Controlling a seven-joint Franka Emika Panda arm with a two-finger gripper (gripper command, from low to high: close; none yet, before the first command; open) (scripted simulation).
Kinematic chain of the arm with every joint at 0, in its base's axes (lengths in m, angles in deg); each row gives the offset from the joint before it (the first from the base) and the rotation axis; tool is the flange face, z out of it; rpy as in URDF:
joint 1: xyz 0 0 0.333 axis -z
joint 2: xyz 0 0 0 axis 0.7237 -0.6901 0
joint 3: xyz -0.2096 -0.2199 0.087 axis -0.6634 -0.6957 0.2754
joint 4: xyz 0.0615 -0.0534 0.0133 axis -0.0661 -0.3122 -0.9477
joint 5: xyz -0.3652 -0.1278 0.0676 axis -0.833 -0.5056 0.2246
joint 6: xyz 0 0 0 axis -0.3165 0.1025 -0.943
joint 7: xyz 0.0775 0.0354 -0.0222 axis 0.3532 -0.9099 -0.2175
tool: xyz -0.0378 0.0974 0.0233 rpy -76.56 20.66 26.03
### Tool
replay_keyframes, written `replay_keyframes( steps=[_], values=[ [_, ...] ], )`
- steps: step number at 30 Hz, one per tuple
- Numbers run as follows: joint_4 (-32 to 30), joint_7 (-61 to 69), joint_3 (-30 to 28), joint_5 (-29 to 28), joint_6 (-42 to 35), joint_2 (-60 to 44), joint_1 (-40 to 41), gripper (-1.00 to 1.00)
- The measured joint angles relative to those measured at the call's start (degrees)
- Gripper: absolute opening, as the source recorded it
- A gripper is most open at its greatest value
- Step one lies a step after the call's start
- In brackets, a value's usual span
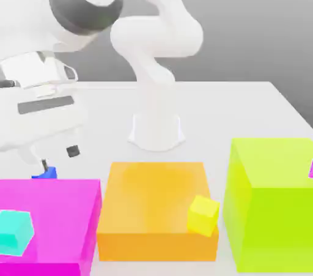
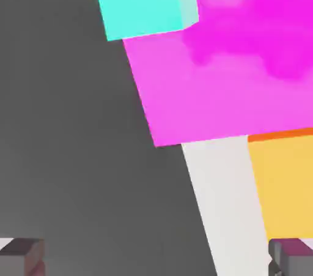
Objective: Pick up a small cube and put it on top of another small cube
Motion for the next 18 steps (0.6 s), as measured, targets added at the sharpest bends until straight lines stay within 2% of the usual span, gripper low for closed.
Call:
replay_keyframes(
  steps=[4,8,18],
  values=[
    [-3.01,-14.51,-1.9,0.28,5.53,-4.35,3.26,0.0],
    [-6.72,-32.62,-5.77,-3.32,12.73,-6.8,5.16,0.0],
    [-6.72,-32.62,-5.77,-3.32,12.73,-6.8,5.17,0.0]
  ],
)
